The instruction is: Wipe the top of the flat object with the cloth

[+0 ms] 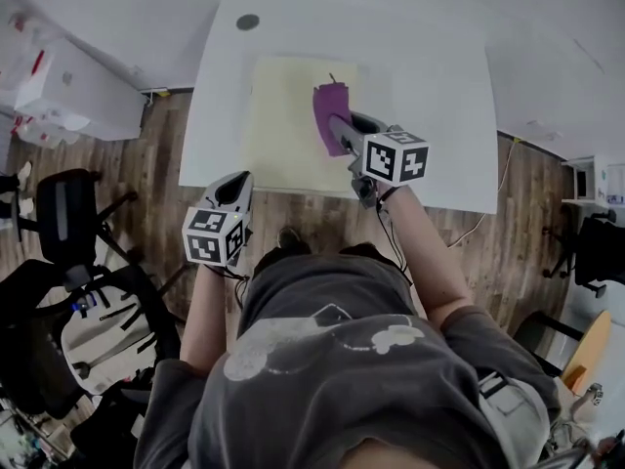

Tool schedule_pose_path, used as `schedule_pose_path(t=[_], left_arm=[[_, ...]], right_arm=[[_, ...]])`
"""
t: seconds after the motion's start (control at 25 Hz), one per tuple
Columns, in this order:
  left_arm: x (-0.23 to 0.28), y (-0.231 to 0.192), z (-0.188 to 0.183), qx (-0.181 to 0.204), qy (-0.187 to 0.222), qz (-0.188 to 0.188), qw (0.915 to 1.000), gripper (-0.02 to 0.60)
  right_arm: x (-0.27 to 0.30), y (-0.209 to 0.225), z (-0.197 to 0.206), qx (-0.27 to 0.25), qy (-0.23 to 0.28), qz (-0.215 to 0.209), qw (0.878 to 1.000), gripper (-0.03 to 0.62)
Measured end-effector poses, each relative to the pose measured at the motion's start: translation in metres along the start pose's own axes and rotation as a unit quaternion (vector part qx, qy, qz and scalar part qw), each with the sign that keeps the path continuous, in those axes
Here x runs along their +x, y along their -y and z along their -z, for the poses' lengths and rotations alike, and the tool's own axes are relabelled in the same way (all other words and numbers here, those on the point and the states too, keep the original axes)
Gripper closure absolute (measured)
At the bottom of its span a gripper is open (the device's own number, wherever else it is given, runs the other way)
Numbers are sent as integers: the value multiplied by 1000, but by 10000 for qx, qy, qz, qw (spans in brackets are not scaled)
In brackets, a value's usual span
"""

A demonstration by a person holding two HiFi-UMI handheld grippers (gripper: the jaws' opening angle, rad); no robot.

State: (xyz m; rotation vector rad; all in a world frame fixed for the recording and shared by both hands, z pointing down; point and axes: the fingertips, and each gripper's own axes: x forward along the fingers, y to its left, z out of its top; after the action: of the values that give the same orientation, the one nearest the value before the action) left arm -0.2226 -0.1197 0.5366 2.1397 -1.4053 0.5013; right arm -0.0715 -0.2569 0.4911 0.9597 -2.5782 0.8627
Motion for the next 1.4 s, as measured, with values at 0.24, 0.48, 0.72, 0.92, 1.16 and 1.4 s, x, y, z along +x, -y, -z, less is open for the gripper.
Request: schedule_pose_path(t=[0.24,0.48,0.72,0.92,1.16,1.4], left_arm=[[12,-7,9,97,-390,448,9982,584],[17,-11,13,71,-603,704,9957,583],[21,-13,18,93,-754,847,9935,583],[23,-13,21,76,-819,863,9929,583],[24,-16,23,114,-931,949,9911,583],[24,-16,22,35,-969,1158,9885,583]], right_arm=[[8,7,5,389,87,372,9985,502],[28,2,4,435,-22,486,9979,502],[46,-6,-2,383,-111,515,9979,502],[61,-9,-11,490,-112,438,9978,502],[94,-15,-20,412,-322,486,9974,502],[136,-20,-40,491,-377,534,9967,502]])
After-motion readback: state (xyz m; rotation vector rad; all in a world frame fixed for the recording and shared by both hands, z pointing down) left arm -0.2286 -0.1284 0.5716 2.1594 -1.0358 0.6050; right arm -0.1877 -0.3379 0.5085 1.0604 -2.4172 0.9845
